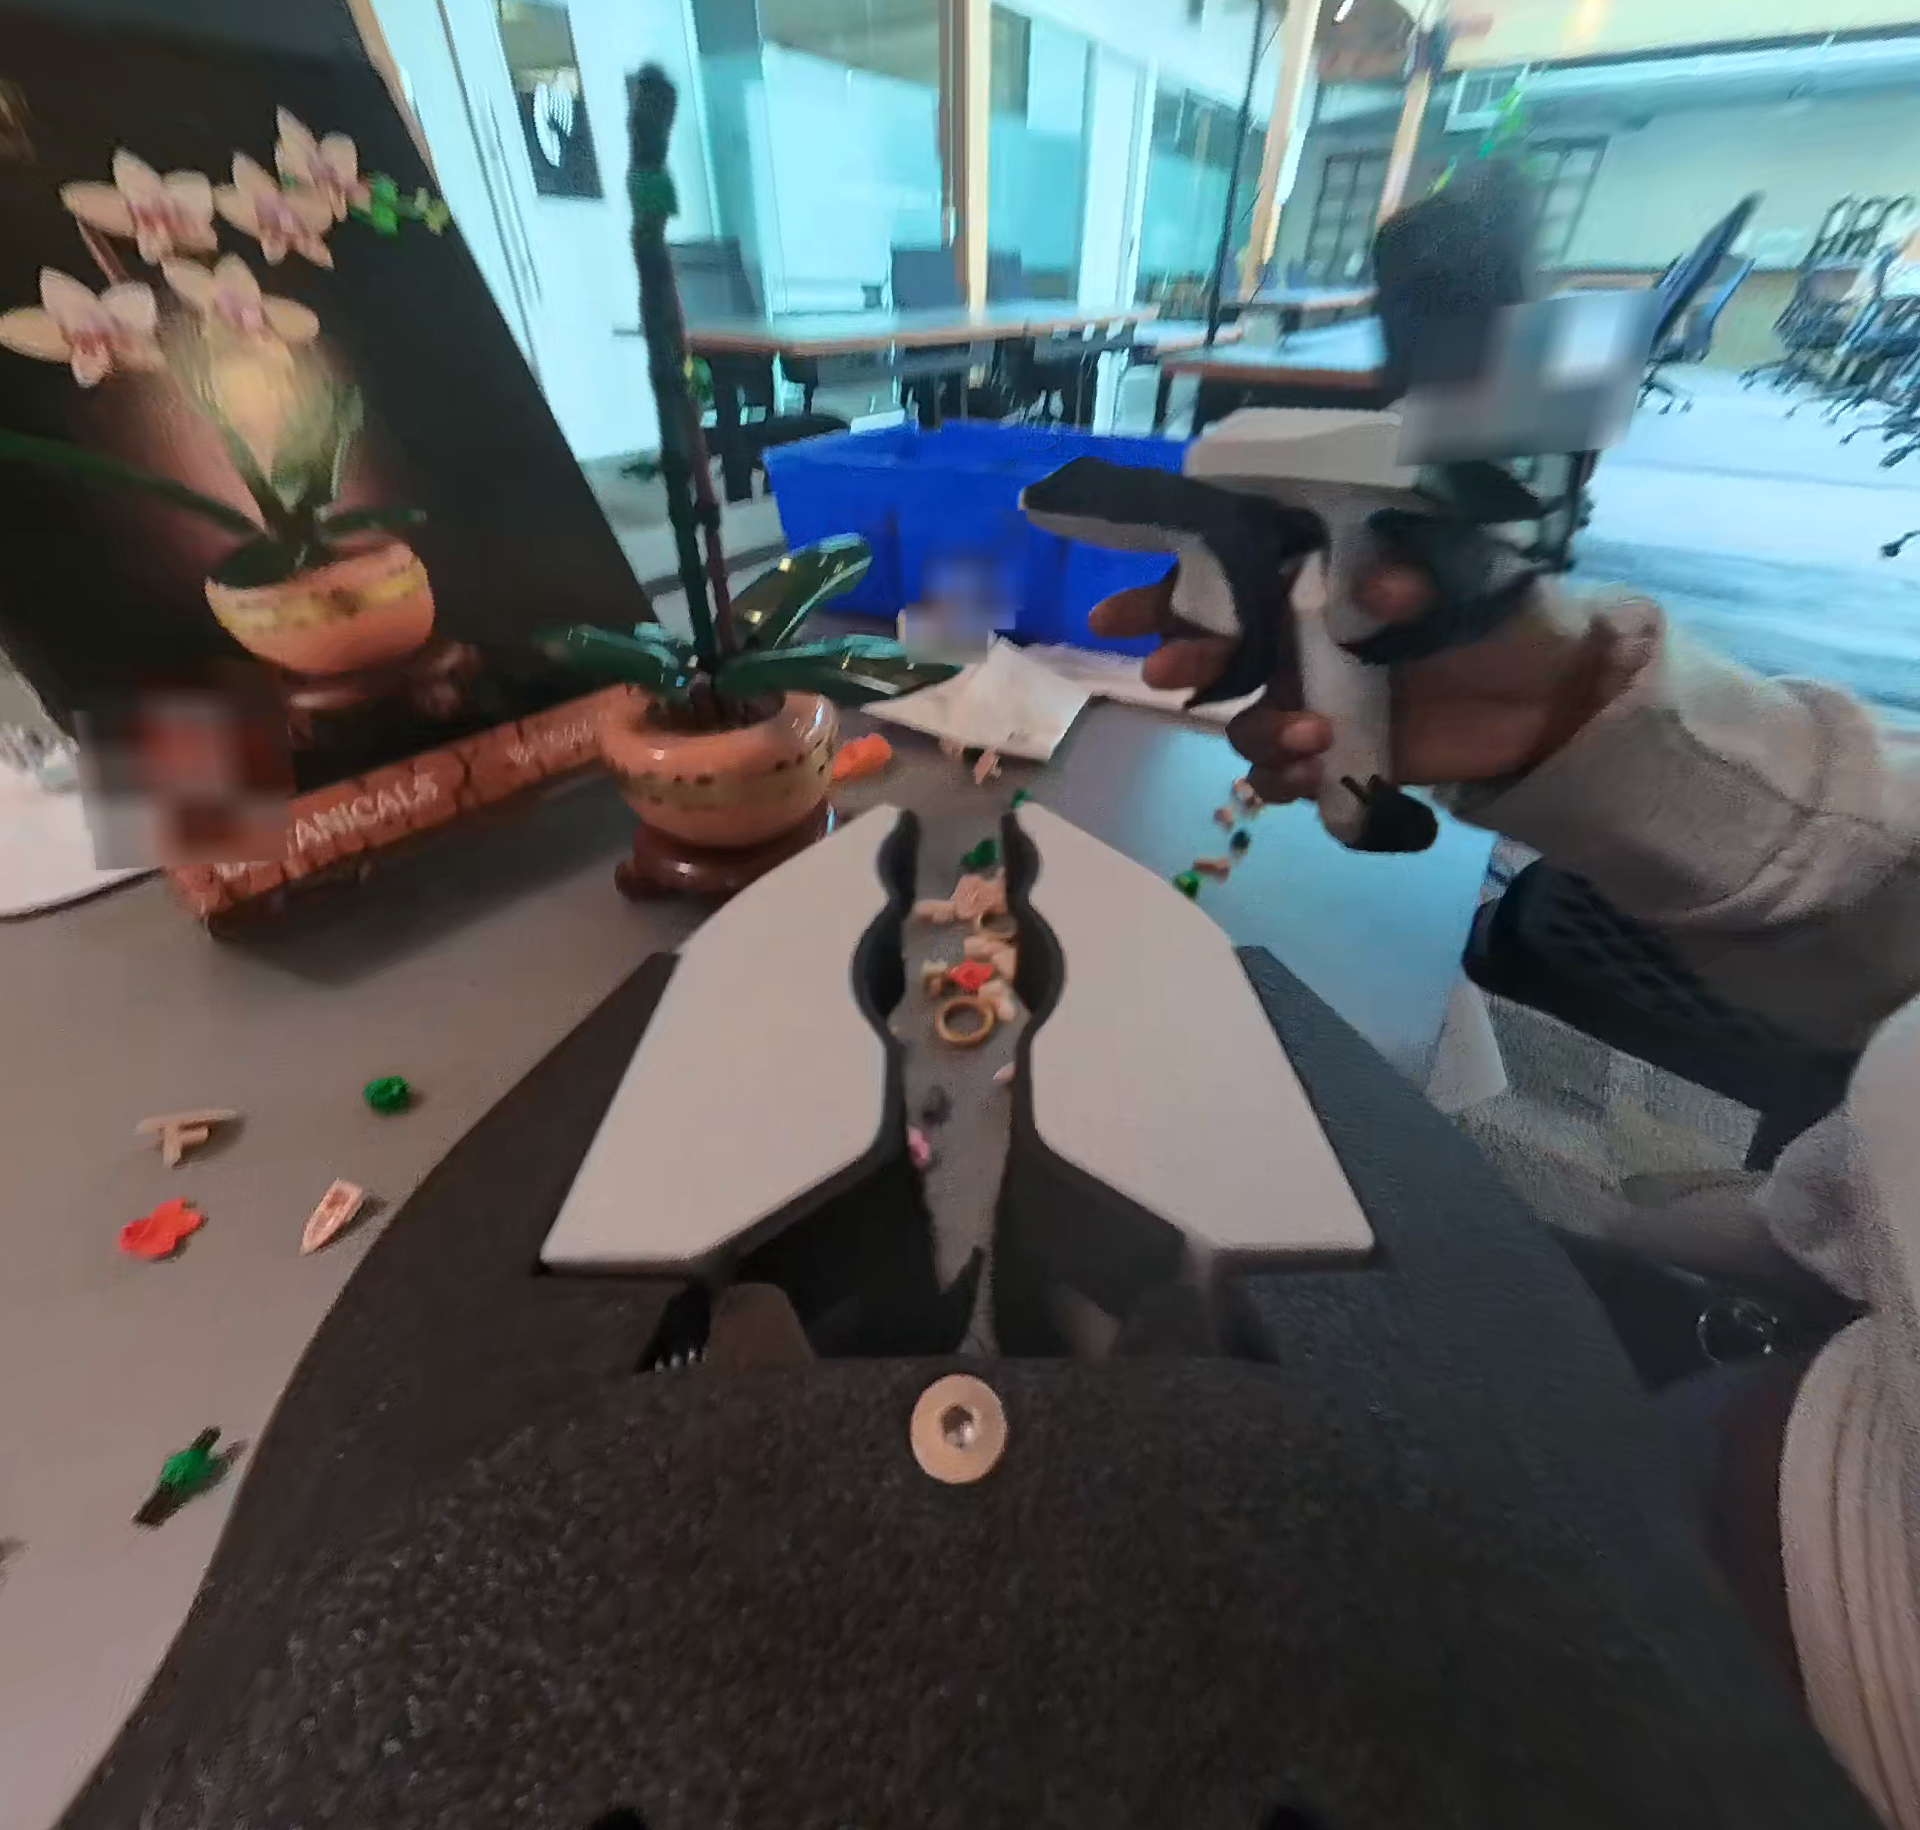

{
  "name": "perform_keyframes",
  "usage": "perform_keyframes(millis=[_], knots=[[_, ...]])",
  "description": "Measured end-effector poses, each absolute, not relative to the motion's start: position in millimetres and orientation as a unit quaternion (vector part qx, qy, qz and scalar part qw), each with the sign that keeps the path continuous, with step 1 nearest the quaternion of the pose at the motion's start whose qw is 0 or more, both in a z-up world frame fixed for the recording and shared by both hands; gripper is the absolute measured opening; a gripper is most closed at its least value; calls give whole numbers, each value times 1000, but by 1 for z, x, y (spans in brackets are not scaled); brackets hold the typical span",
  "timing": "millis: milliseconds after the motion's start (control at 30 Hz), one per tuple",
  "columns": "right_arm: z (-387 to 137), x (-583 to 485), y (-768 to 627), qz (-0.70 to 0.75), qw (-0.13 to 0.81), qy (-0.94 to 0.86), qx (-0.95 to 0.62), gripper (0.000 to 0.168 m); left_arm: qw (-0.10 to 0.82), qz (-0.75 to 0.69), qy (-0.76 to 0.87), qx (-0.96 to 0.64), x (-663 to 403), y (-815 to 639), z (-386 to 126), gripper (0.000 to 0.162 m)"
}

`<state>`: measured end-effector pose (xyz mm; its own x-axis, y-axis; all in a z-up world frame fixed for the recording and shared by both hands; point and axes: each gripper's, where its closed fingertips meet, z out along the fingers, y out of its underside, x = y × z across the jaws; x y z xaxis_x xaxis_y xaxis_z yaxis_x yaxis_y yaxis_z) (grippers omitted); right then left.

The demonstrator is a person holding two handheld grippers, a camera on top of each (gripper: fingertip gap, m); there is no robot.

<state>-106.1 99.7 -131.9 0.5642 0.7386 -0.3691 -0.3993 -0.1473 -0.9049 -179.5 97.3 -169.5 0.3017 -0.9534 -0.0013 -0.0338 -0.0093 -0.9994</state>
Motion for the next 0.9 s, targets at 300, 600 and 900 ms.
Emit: perform_keyframes(millis=[300, 600, 900], knots=[[-184, -63, 123, 32, 618, -233, -750, 85, 518, -401, 448, -608, -163, 104, -175, 136], [-201, -81, 114, 16, 574, -303, -761, 7, 488, -360, 615, -505, -141, 70, -186, 0], [-177, -132, 71, 285, 485, -439, -700, 0, 285, -601, 616, -423, -160, 46, -160, 0]])
